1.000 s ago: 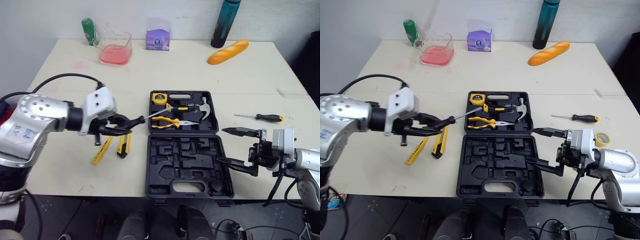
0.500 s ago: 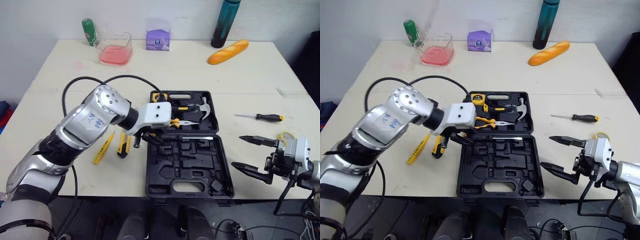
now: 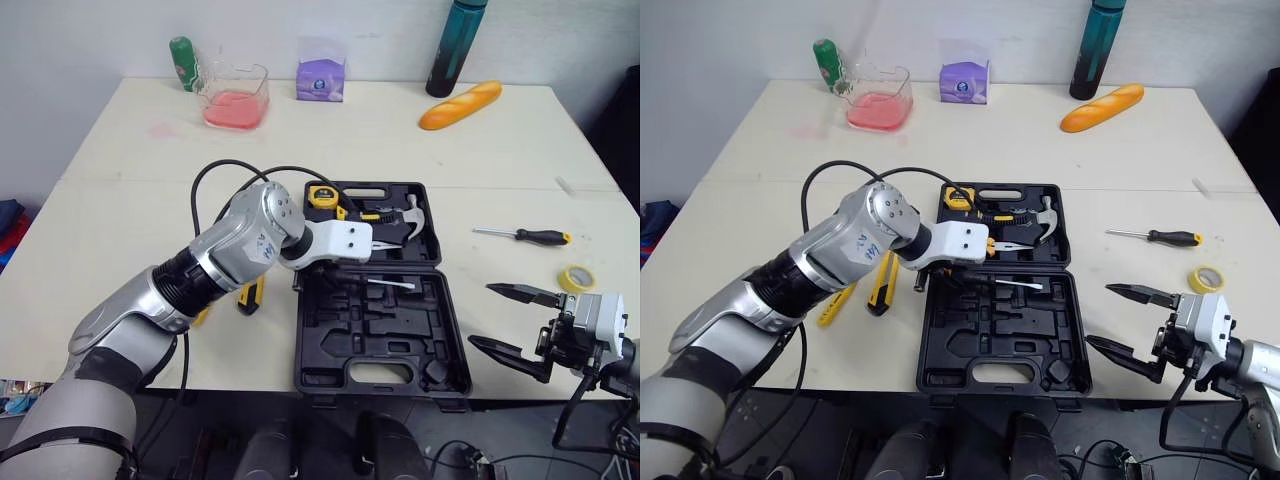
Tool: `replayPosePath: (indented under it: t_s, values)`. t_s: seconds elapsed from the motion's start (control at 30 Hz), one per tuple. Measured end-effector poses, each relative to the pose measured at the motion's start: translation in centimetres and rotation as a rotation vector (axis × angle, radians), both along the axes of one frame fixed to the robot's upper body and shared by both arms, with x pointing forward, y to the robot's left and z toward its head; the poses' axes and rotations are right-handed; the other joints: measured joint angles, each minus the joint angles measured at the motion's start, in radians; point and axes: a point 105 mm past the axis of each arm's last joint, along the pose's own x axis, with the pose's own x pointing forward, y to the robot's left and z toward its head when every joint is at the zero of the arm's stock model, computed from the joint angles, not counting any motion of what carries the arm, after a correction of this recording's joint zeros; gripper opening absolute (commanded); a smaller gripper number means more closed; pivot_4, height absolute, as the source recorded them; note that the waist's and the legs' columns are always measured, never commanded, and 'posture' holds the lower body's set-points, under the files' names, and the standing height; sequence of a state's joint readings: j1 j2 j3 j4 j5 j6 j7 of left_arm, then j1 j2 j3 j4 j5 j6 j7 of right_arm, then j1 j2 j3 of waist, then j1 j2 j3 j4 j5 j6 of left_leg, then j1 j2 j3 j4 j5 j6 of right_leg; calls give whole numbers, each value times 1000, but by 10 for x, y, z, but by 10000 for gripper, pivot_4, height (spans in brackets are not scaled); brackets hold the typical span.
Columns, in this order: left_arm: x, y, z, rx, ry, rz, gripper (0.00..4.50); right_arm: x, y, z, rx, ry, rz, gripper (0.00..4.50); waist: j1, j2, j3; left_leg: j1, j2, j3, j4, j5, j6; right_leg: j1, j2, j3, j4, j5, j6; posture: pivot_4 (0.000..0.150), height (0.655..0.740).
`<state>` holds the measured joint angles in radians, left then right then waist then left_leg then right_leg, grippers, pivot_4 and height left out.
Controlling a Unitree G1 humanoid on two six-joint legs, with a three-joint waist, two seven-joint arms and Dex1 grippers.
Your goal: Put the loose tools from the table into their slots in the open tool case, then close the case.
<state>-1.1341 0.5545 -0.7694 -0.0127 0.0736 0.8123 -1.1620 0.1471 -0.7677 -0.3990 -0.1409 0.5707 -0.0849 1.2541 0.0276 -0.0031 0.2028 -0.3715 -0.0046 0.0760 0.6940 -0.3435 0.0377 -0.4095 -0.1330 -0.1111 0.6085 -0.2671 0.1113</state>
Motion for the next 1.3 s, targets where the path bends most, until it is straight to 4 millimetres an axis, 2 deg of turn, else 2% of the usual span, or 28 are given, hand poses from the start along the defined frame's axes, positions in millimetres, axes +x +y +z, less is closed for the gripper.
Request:
replayPosePath:
  t_s: [0.63, 1.0, 1.3]
  values:
    - [4, -9, -2, 5, -16, 27, 10001, 1, 4, 4, 7, -23, 3, 45000, 3, 0, 0, 0, 0, -1, 5, -1, 1, 1, -1, 0, 3, 0, 0, 1500, 7349]
    - [7, 2, 0, 27, -14, 64, 10001, 2, 5, 3, 23, -26, 3, 45000, -1, 0, 0, 1, 0, -1, 5, -1, 1, 1, -1, 1, 4, 0, 0, 1500, 7349]
    - [11, 2, 0, 34, -19, 67, 10001, 3, 7, 4, 24, -30, 10, 45000, 1, 0, 0, 1, 0, -1, 5, -1, 1, 1, -1, 1, 4, 0, 0, 1500, 7349]
